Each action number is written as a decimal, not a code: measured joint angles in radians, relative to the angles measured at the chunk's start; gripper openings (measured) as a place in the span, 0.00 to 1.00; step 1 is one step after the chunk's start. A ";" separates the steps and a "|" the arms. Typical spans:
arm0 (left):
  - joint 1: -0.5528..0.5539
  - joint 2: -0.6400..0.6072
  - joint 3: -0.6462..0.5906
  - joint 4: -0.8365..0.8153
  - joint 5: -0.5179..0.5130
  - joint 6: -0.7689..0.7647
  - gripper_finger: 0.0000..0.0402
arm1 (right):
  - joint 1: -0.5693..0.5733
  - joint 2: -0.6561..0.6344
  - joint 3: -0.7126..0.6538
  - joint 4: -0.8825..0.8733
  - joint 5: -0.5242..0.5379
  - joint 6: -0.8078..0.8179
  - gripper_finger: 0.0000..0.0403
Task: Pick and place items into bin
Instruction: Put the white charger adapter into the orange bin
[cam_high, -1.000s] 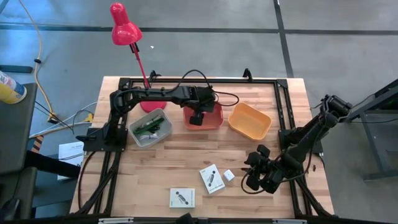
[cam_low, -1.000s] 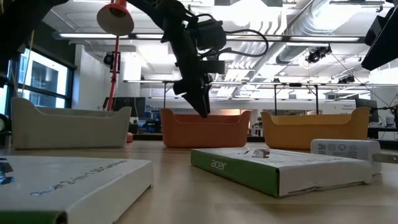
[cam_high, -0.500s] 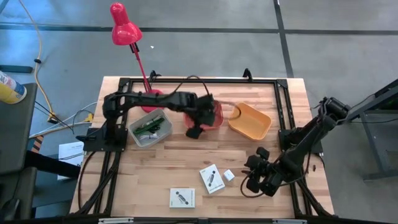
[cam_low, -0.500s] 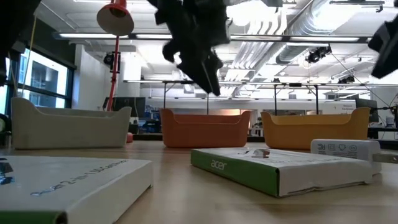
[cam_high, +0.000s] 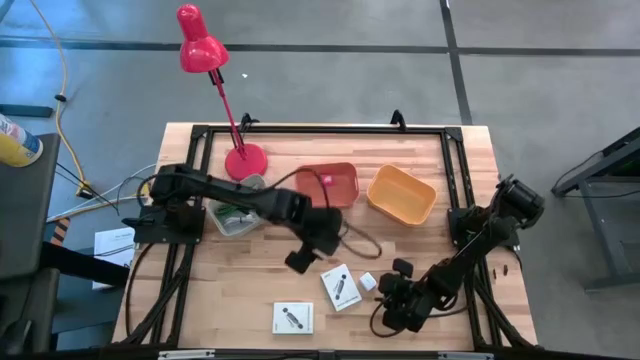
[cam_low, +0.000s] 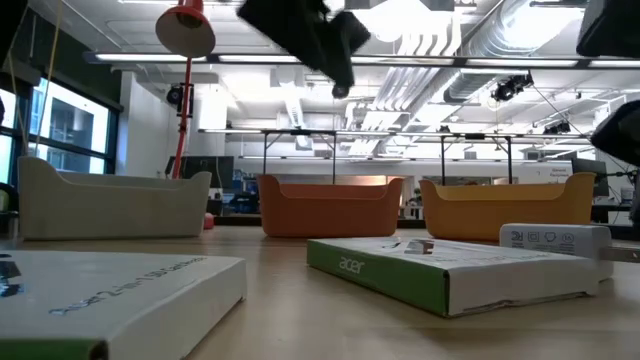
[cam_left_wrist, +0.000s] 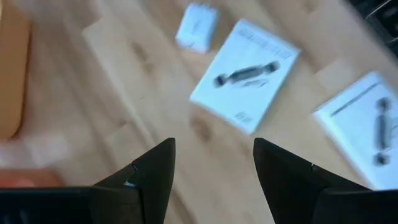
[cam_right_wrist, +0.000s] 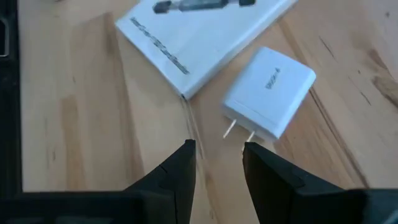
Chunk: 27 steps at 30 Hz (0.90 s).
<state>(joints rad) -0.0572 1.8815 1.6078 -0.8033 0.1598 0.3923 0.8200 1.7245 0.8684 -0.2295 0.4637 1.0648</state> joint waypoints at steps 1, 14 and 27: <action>-0.019 -0.002 0.001 0.002 -0.010 -0.014 0.51 | -0.001 0.004 0.000 -0.004 0.000 0.009 0.31; -0.146 0.001 0.000 -0.036 -0.037 -0.065 0.49 | -0.106 0.043 0.000 0.012 0.002 0.061 0.31; -0.145 0.001 0.000 -0.129 -0.240 -0.056 0.50 | -0.363 0.043 0.000 0.049 -0.039 -0.137 0.31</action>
<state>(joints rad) -0.2021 1.8828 1.6077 -0.9328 -0.0804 0.3364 0.4565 1.7679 0.8684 -0.1808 0.4249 0.9274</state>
